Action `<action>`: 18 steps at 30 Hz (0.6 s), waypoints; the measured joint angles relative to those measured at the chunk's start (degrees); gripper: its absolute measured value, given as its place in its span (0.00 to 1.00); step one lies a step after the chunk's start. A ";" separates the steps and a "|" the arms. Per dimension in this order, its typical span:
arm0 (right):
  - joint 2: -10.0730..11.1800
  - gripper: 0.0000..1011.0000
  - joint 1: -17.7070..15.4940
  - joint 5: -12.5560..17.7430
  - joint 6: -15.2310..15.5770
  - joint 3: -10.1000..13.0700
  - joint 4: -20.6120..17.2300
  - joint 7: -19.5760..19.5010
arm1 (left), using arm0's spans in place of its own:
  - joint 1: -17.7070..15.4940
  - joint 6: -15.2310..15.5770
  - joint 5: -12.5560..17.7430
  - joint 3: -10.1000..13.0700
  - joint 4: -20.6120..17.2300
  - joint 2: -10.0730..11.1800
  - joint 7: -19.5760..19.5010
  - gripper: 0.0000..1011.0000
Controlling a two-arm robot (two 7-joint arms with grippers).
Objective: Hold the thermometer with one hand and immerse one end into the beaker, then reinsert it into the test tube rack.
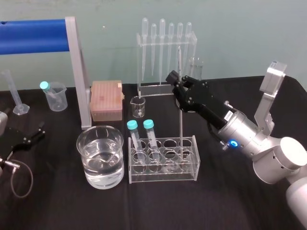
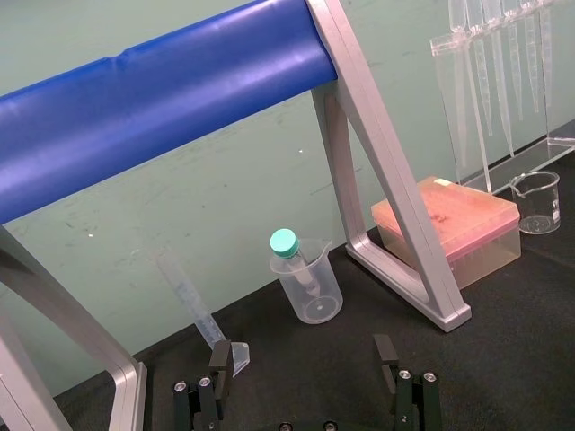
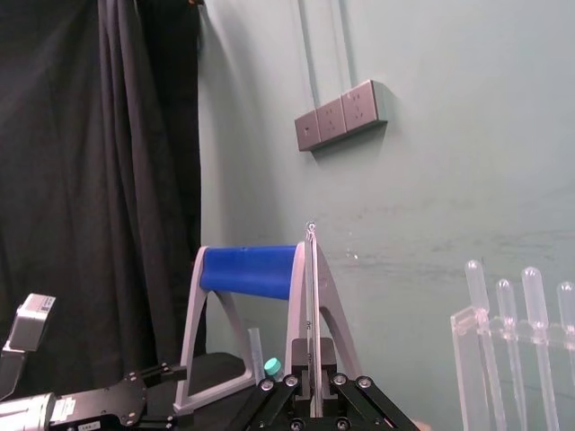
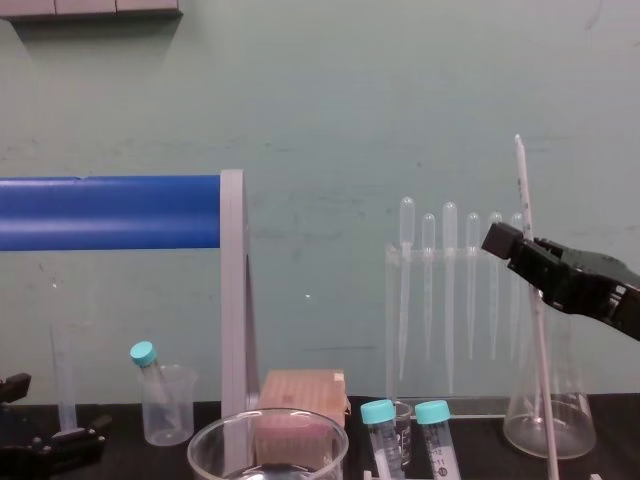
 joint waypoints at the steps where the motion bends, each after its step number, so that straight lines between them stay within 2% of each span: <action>1: -0.01 0.05 0.09 0.00 0.34 -0.07 0.09 -0.14 | 0.00 0.00 0.00 0.00 0.00 0.00 0.00 1.00; 18: 0.03 0.05 0.13 0.00 1.13 -0.22 0.18 -0.71 | 0.00 0.00 0.00 0.00 0.00 0.00 0.00 1.00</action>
